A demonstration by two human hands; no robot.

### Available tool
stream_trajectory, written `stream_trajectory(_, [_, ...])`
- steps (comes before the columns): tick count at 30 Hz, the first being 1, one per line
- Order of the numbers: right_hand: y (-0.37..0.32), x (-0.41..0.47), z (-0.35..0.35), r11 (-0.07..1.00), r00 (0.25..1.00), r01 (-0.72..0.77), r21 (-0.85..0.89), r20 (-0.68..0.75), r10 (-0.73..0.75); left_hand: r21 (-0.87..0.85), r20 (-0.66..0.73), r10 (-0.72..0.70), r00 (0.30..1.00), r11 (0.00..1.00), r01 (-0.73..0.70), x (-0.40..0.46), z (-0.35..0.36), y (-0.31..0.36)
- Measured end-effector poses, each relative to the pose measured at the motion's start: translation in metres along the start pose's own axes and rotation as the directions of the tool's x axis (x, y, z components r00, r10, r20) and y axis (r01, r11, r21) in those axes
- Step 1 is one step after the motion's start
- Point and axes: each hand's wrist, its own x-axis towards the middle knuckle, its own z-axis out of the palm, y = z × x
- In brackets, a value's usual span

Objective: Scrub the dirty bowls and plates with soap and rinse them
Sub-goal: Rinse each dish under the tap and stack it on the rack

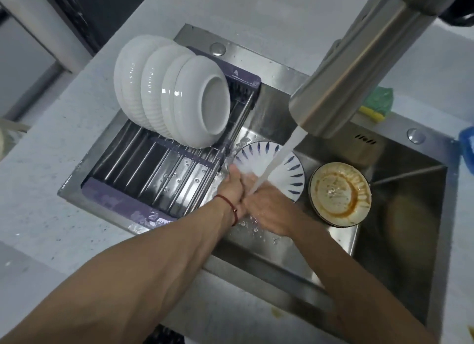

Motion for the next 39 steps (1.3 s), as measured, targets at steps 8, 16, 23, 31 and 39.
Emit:
stream_trajectory(8, [0.020, 0.025, -0.007, 0.928, 0.935, -0.335, -0.162, -0.181, 0.306, -0.029, 0.011, 0.010, 1.000, 1.000, -0.010, -0.002, 0.002, -0.026])
stream_trajectory(16, [0.031, -0.054, -0.004, 0.985, 0.990, -0.138, -0.100, 0.003, 0.139, 0.084, -0.068, 0.034, 0.997, 0.996, -0.028, 0.012, -0.022, -0.019])
stream_trajectory(23, [0.000, 0.026, 0.001, 0.975, 0.970, -0.222, 0.028, -0.096, 0.224, 0.069, -0.023, 0.024, 0.999, 0.997, -0.023, 0.008, -0.008, -0.024])
stream_trajectory(31, [0.038, -0.058, 0.026, 0.978, 0.948, -0.132, -0.164, -0.309, 0.076, 0.389, -0.127, 0.158, 0.979, 0.916, -0.098, -0.016, -0.006, 0.002])
stream_trajectory(39, [-0.011, -0.043, 0.017, 0.627, 0.695, -0.245, 0.740, -0.317, 0.645, 0.399, 0.100, 0.230, 0.968, 0.882, -0.250, -0.033, 0.049, -0.004])
